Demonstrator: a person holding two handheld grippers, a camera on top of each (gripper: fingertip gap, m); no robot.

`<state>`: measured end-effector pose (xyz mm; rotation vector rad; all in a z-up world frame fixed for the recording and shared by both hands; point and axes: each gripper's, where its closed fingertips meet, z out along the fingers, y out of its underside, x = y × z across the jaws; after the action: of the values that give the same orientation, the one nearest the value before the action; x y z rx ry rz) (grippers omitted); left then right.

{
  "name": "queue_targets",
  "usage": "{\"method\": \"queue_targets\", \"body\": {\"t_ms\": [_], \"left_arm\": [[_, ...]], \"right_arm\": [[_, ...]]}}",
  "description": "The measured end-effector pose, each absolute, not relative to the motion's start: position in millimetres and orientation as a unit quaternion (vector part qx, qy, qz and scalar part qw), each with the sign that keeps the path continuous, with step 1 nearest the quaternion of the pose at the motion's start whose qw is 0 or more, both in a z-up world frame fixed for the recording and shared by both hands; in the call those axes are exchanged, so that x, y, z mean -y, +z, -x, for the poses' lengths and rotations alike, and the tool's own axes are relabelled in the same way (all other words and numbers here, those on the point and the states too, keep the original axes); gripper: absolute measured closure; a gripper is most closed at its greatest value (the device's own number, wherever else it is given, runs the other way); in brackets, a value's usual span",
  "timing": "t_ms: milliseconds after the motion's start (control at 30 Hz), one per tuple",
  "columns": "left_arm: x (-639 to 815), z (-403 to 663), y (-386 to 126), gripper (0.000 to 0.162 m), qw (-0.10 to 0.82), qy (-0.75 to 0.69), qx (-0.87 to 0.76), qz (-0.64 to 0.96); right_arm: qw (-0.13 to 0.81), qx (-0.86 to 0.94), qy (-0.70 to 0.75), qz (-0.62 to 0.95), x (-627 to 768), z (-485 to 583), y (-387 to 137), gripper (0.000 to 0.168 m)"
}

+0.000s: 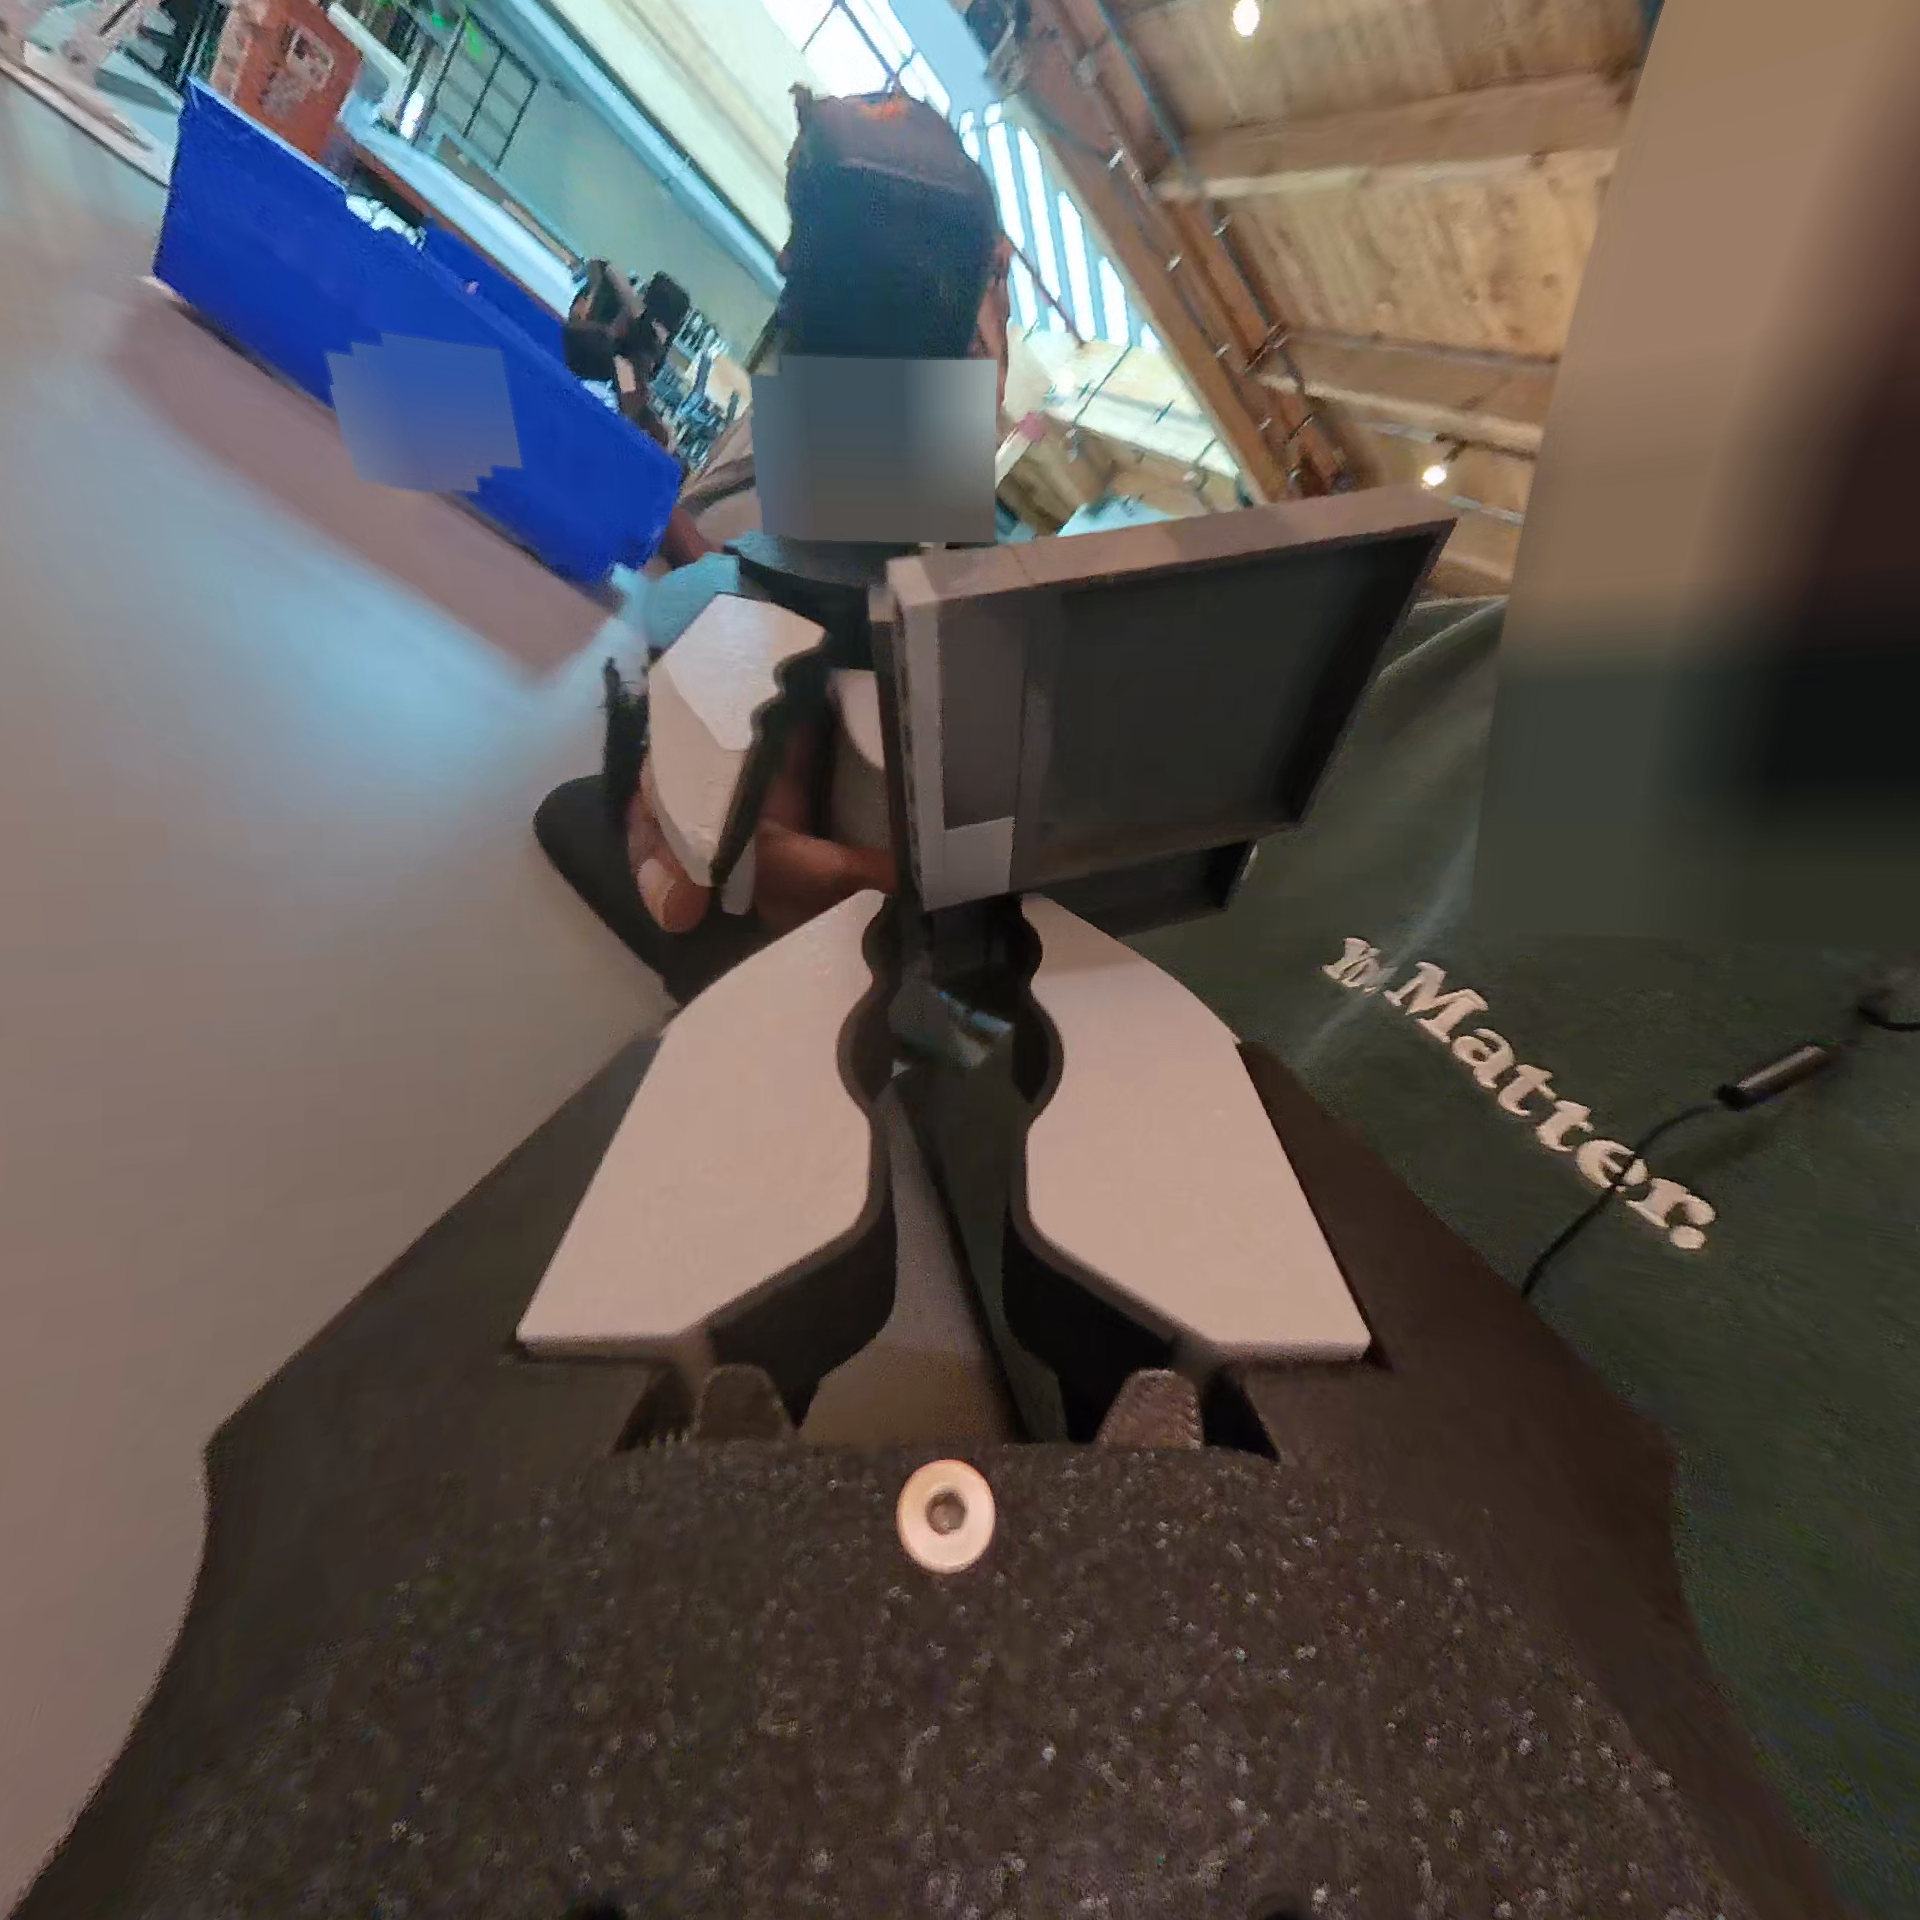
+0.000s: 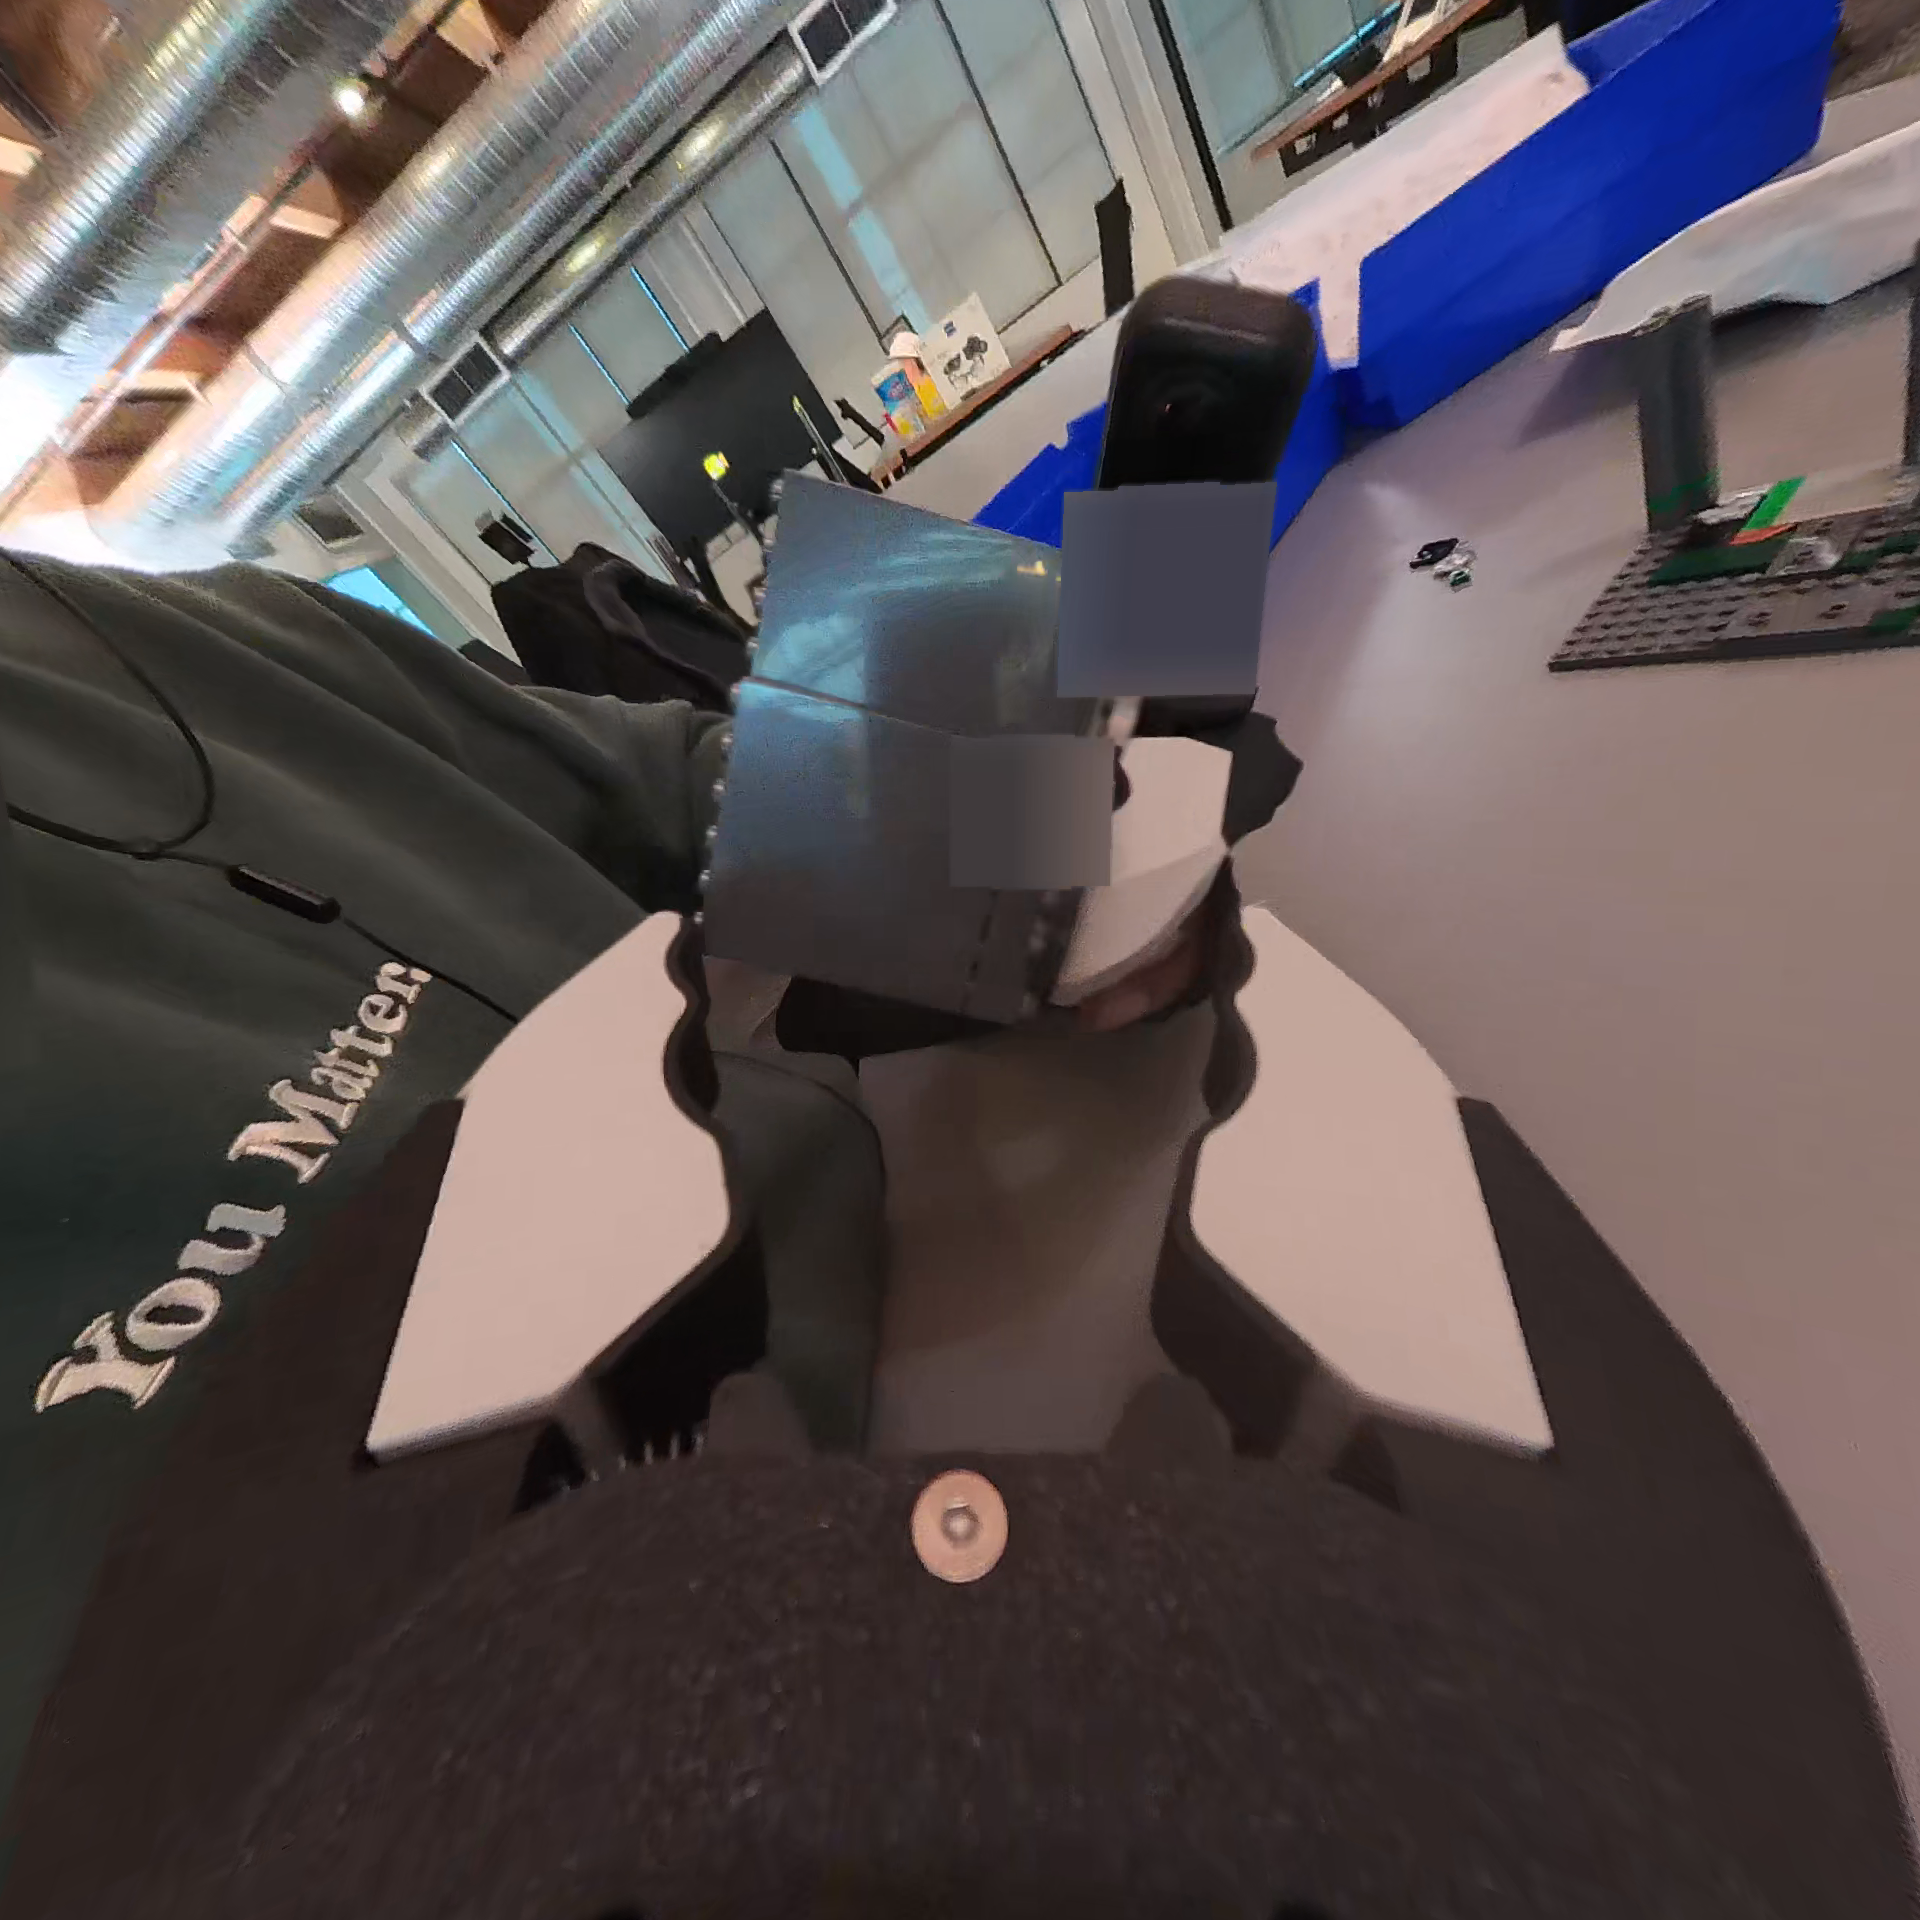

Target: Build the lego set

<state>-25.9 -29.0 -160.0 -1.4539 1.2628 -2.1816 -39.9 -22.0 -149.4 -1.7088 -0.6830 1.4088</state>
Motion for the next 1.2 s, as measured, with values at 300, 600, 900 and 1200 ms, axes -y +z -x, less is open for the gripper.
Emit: {"method": "queue_targets", "body": {"t_ms": [300, 600, 900, 1200], "left_arm": [[30, 10, -172, 0.144, 0.124, -0.691, -0.467, 0.537], [42, 6, -185, 0.143, 0.105, -0.624, -0.524, 0.570], [33, 7, -185, 0.141, 0.099, -0.646, -0.496, 0.572], [6, 32, -165, 0.118, 0.143, -0.676, -0.419, 0.589]], "right_arm": [[0.404, 0.283, 0.538, 0.684, 23, 43, -146, 0.064], [0.392, 0.284, 0.558, 0.674, 27, 47, -155, 0.078], [0.409, 0.260, 0.570, 0.664, 22, 47, -150, 0.091], [0.470, 0.265, 0.433, 0.722, -5, 28, -168, 0.091]]}}
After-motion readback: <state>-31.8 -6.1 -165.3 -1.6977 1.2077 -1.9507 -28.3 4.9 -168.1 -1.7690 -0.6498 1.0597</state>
